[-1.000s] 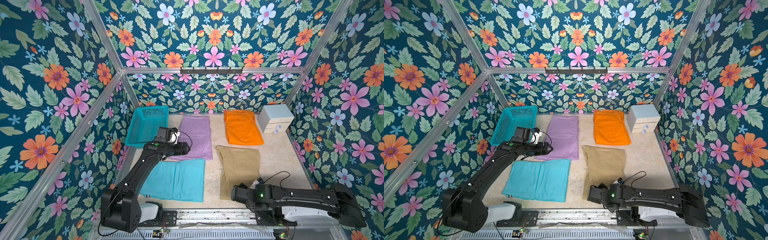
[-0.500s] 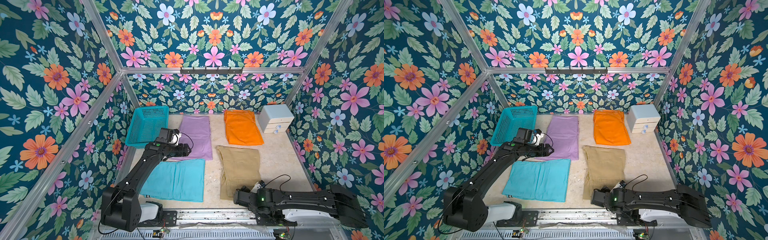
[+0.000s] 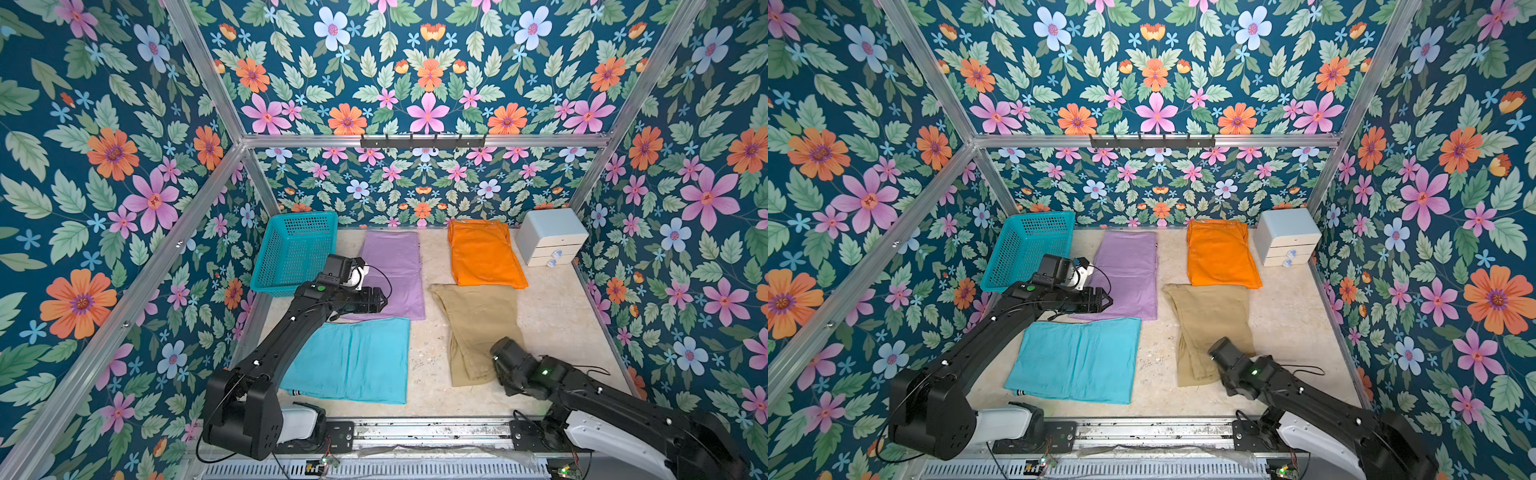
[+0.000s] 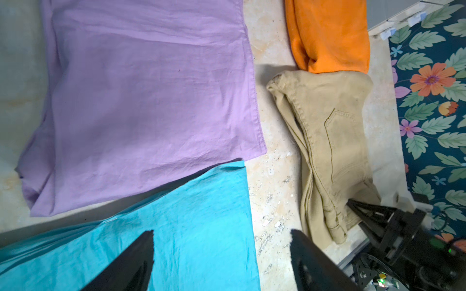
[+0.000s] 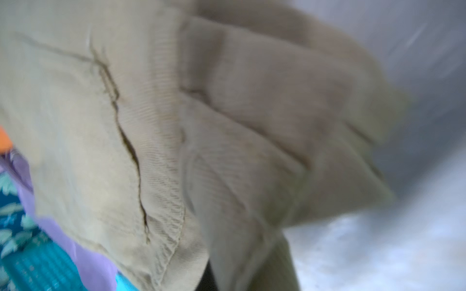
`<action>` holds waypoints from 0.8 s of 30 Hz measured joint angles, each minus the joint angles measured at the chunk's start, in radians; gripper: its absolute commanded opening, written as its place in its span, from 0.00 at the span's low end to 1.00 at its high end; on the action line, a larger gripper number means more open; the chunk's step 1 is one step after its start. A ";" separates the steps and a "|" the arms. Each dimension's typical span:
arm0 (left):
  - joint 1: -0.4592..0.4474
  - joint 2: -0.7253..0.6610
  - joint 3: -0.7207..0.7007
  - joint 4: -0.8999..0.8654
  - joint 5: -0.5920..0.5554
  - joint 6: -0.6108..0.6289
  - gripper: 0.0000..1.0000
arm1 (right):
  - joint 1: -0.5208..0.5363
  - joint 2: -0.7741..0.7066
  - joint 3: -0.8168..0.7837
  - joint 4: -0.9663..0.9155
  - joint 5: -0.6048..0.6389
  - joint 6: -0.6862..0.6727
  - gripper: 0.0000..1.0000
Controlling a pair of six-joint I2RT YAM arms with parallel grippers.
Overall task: Put the folded long pants in the basket
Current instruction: Pick up the long pant at the center of the board.
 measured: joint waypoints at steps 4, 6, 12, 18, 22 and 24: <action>-0.046 0.063 0.078 -0.004 0.002 0.000 0.87 | -0.363 -0.016 0.105 -0.131 -0.150 -0.318 0.02; -0.066 0.114 0.128 -0.002 0.006 0.000 0.87 | -0.460 0.025 0.141 -0.177 -0.198 -0.449 0.02; -0.142 0.346 0.300 0.013 0.004 0.028 0.86 | -0.583 0.183 0.250 -0.239 -0.283 -0.756 0.00; -0.210 0.634 0.536 0.045 0.039 0.078 0.86 | -0.665 0.261 0.310 -0.244 -0.266 -0.975 0.00; -0.240 0.846 0.763 0.053 0.072 0.106 0.83 | -0.704 0.302 0.317 -0.243 -0.266 -1.073 0.00; -0.253 0.957 0.871 0.048 0.094 0.108 0.81 | -0.712 0.303 0.317 -0.243 -0.269 -1.106 0.00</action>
